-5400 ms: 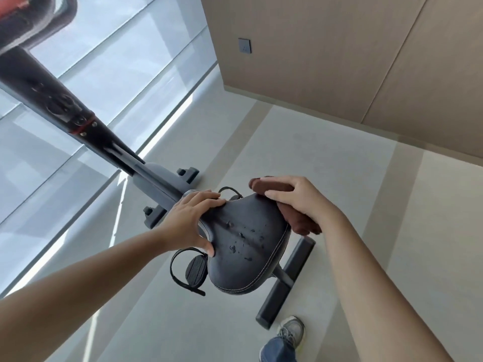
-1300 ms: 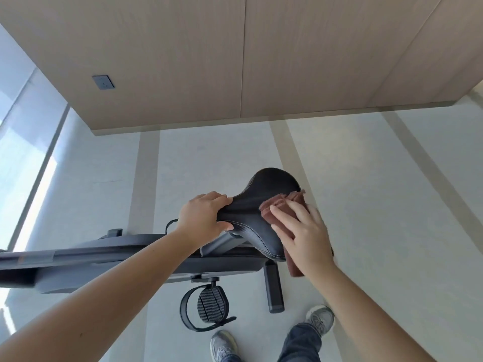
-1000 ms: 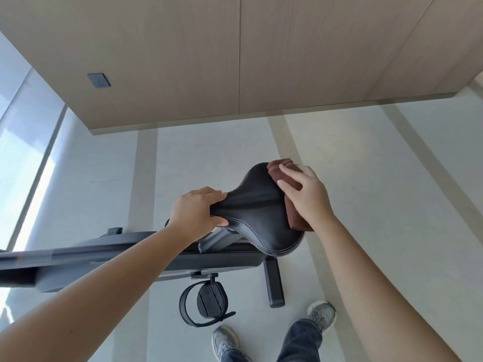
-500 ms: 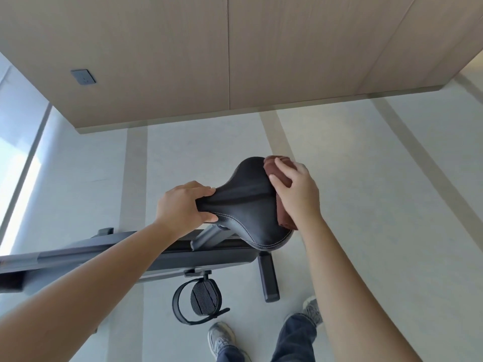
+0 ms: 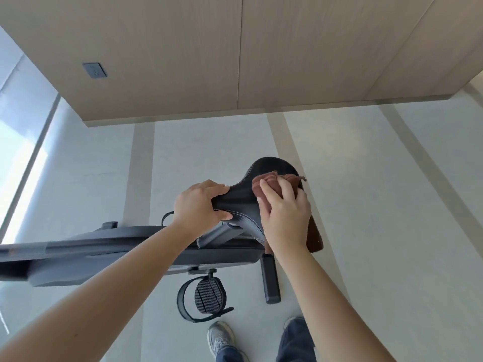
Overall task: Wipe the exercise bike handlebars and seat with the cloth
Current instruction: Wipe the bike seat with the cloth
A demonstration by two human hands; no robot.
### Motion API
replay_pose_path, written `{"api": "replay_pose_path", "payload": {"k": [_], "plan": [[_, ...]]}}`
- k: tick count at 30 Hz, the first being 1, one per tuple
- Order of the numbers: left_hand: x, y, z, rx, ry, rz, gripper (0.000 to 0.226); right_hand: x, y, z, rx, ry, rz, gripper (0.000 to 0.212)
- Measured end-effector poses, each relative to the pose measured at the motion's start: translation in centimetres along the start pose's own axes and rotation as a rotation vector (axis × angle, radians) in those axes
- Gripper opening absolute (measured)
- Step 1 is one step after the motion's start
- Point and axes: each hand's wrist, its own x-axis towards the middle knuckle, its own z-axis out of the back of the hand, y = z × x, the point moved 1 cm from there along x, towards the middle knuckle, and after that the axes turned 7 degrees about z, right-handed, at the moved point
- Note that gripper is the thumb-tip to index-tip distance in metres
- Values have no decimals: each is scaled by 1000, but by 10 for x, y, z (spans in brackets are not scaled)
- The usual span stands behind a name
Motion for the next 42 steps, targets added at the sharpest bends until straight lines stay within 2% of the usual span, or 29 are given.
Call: {"api": "replay_pose_path", "payload": {"k": [4,7,11,16,23,26,33,42], "plan": [[-1,-1,1,9,9,-25,56,56,-6,-7,44,299,57,36],[-2,-1,0,11,3,-28,56,58,-11,-8,24,366,120,43],[-3,-1,0,15,5,-35,57,15,-11,4,-33,265,141,50],[-7,-2,-2,53,23,-58,57,-10,-4,15,-59,173,131,43],[-13,-20,5,240,127,-105,62,-9,-3,27,-32,219,135,43],[-16,-37,12,277,46,-155,65,-8,-5,31,1,225,140,44],[-9,-85,21,350,-94,-315,60,-5,-35,45,117,140,-17,47],[8,-200,-14,361,-104,-530,61,9,-129,110,119,-82,-205,46]]}}
